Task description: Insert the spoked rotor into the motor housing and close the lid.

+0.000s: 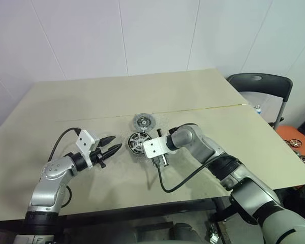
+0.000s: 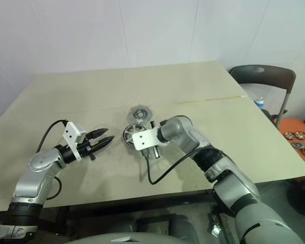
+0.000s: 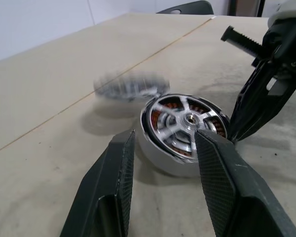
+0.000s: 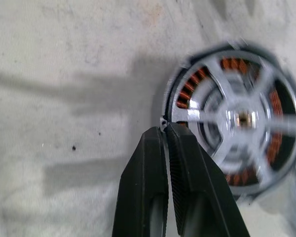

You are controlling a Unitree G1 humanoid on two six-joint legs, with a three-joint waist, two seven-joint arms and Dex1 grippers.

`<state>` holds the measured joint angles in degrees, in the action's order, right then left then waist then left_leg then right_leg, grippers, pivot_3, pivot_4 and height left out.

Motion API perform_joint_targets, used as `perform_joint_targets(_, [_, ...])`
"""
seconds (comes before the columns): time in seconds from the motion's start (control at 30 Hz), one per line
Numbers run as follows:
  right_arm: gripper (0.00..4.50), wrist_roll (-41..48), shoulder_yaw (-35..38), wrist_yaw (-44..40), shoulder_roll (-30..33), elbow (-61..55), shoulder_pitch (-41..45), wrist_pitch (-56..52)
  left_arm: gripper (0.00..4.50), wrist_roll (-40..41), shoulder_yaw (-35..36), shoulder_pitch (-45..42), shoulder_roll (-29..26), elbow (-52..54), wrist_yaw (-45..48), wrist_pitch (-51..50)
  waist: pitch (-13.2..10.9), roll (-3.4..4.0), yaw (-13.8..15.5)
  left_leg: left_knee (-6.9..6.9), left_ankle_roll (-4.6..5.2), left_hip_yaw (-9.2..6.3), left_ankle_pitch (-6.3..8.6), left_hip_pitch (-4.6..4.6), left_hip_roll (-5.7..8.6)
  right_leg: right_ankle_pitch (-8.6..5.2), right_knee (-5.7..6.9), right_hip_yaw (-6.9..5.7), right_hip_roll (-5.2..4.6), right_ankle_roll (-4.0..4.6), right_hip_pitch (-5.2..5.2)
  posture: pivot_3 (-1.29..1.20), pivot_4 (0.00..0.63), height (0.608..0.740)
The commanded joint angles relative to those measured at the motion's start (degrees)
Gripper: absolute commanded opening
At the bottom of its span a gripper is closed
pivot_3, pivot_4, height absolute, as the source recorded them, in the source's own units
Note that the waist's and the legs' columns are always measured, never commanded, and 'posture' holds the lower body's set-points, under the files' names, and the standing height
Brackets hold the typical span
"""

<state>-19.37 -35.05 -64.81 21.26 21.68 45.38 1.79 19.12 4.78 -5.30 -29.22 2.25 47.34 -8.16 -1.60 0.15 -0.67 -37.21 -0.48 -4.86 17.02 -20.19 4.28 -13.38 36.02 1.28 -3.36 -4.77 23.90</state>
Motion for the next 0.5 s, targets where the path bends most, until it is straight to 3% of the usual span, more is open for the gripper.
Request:
perform_joint_targets(0.03, [0.25, 4.3, 1.8, -5.0, -0.7, -6.2, 1.1, -3.1, 2.05, -0.6, 0.0, -0.6, 0.0, -0.2, -0.3, 1.3, 0.0, 0.0, 0.0, 0.0, 0.0, 0.0, 0.0, -0.05, 0.0, 0.0, 0.0, 0.0, 0.0, 0.0, 0.05, 0.0, 0.0, 0.74])
perform_joint_targets(0.27, [0.25, 9.9, 3.2, -11.0, 0.3, -13.4, -0.6, -17.1, 2.05, -1.3, -0.2, -0.7, 0.4, -1.3, -0.4, 1.8, 0.0, -0.03, 0.2, -0.04, 0.0, 0.0, 0.0, -0.16, 0.01, 0.0, 0.02, 0.0, -0.03, 0.0, 0.15, 0.0, 0.0, 0.74])
perform_joint_targets(0.47, [0.25, 4.4, 2.4, 0.0, -1.3, -6.6, 0.8, -12.3, 2.05, -1.6, -0.5, -0.7, 0.5, -1.8, -0.4, 2.1, 0.0, -0.03, 0.0, -0.03, -0.01, 0.01, 0.0, -0.13, 0.01, 0.0, 0.06, 0.0, -0.02, 0.0, 0.16, 0.0, 0.0, 0.74])
perform_joint_targets(0.5, [0.42, 3.6, 2.0, 0.9, -1.2, -5.8, 1.1, -11.0, 2.05, -1.7, -0.6, -0.7, 0.5, -1.9, -0.4, 2.1, 0.0, -0.04, 0.0, -0.03, -0.01, 0.01, 0.0, -0.13, 0.01, 0.0, 0.06, 0.0, -0.02, 0.0, 0.16, 0.0, 0.0, 0.74])
